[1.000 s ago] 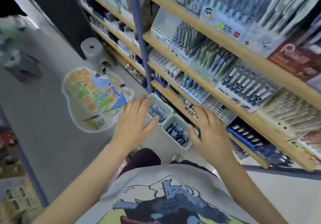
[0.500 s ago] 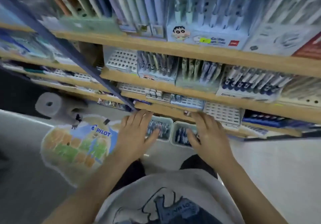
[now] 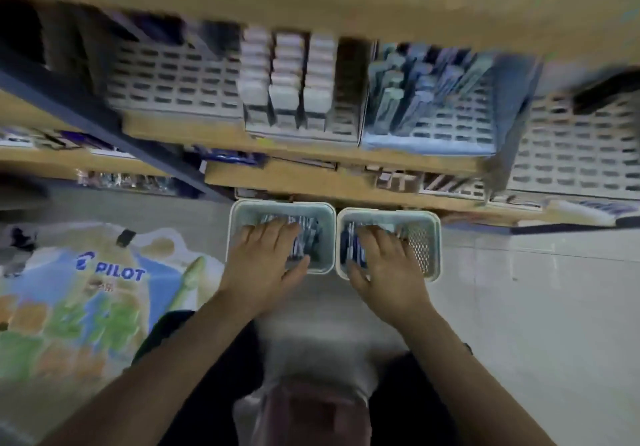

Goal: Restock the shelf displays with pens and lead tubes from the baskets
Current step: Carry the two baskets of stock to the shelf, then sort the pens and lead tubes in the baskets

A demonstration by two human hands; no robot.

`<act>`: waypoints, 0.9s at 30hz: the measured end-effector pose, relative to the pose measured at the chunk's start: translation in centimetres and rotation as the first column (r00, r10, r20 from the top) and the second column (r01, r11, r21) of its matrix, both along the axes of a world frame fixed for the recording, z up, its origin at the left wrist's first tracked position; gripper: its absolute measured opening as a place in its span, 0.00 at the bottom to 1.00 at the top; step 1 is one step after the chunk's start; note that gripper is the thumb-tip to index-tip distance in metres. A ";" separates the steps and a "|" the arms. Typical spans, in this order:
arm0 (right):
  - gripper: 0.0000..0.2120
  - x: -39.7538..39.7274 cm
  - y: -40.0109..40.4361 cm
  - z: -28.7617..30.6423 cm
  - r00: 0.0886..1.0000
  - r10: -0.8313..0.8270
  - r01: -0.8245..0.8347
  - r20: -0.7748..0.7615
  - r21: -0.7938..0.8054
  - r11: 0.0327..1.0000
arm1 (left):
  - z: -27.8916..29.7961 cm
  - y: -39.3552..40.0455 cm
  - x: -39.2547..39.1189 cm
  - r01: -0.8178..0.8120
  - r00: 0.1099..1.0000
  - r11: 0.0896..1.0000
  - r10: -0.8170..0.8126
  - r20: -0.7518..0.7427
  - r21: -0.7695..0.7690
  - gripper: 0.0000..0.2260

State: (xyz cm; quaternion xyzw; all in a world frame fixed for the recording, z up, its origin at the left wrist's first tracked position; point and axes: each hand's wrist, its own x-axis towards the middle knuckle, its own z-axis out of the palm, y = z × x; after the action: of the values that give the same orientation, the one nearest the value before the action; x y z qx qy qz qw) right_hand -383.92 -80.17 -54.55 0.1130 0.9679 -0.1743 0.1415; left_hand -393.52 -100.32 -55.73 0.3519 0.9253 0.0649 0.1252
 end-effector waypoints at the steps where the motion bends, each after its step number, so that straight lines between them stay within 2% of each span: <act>1: 0.30 -0.5 0.5 -3.0 0.999 0.033 -0.033 0.014 0.014 0.999 | -2.7 0.5 -0.4 0.001 1.000 1.000 -0.001 -0.016 -0.003 0.26; 3: 0.30 -1.3 1.8 -7.9 0.999 0.047 -0.047 -0.018 0.021 0.999 | -6.8 1.5 -1.2 0.015 0.999 1.000 -0.014 -0.052 0.008 0.26; 5: 0.28 -1.7 3.1 -11.5 0.993 0.042 -0.037 -0.114 0.047 0.998 | -10.0 2.4 -1.8 0.042 0.993 0.999 -0.038 -0.115 0.034 0.25; 7: 0.28 -1.9 4.2 -13.8 0.983 0.037 -0.025 -0.177 0.072 0.997 | -11.8 3.1 -2.3 0.045 0.987 0.997 -0.034 -0.158 0.065 0.27; 10: 0.28 -1.5 5.2 -15.8 0.957 0.047 -0.019 -0.286 0.100 0.995 | -12.7 3.9 -2.7 0.050 0.992 0.993 -0.037 -0.123 0.103 0.29; 16: 0.26 -0.3 3.2 -14.0 0.893 0.036 -0.001 -0.450 0.078 0.997 | -11.2 3.3 -0.1 0.122 0.972 0.982 -0.089 -0.217 0.142 0.27; 19: 0.26 2.3 2.0 -12.7 0.906 0.017 0.025 -0.423 0.094 0.995 | -9.8 1.0 1.5 0.103 0.968 0.986 -0.069 -0.240 0.135 0.26; 24: 0.27 6.7 -0.9 -9.2 0.912 0.086 0.001 -0.400 0.211 0.977 | -7.6 -2.4 5.2 0.106 0.941 0.991 -0.072 -0.332 0.087 0.26; 27: 0.31 8.2 -3.1 -7.3 0.922 0.101 -0.017 -0.374 0.221 0.975 | -6.6 -2.8 7.7 0.105 0.931 0.983 -0.043 -0.364 0.151 0.26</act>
State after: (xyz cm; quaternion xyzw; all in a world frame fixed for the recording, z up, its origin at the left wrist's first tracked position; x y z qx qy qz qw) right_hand -375.70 -83.26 -61.89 0.0620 0.9929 -0.0836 -0.0579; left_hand -385.80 -103.13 -62.31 0.4019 0.9098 0.0727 -0.0736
